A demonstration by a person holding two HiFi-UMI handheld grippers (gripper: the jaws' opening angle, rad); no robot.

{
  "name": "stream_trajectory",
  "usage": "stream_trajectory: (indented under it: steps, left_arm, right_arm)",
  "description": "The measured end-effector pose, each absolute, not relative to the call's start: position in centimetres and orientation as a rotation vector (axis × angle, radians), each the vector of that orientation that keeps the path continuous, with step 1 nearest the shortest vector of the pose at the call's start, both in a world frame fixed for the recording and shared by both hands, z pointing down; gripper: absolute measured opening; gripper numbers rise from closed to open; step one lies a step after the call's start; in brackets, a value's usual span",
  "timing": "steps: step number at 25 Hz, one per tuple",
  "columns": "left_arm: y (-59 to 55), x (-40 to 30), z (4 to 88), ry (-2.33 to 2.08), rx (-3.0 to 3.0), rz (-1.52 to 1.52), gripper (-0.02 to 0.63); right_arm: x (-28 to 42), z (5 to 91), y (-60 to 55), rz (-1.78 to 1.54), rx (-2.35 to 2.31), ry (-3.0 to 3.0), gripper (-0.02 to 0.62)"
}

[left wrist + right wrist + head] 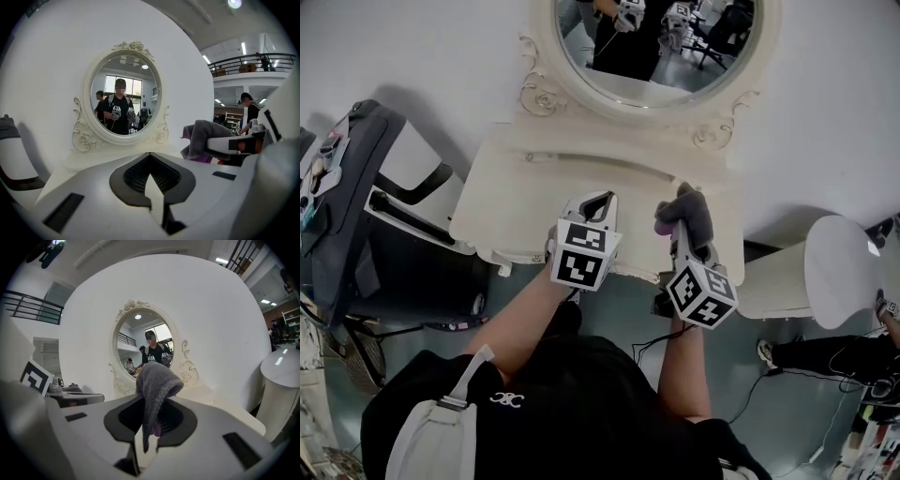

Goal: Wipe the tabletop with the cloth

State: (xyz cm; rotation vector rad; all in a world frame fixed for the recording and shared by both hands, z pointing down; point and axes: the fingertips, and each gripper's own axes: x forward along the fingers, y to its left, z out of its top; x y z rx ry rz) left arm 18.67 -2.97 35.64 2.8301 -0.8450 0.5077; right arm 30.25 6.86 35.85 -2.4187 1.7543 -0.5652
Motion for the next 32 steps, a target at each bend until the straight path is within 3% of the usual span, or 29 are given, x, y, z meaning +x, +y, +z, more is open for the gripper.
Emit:
stream_trajectory:
  steps: [14,32]
  left_arm:
    - [-15.3,26.3,36.3,-0.625,2.844,0.486,-0.002]
    - [-18.3,31.8,39.5,-0.735,2.779,0.620,-0.002]
  right_arm:
    - [41.2,38.4,-2.2,-0.690,-2.658,1.402,0.057]
    - [59.8,48.7,-4.3,-1.006,-2.902,1.295,0.057]
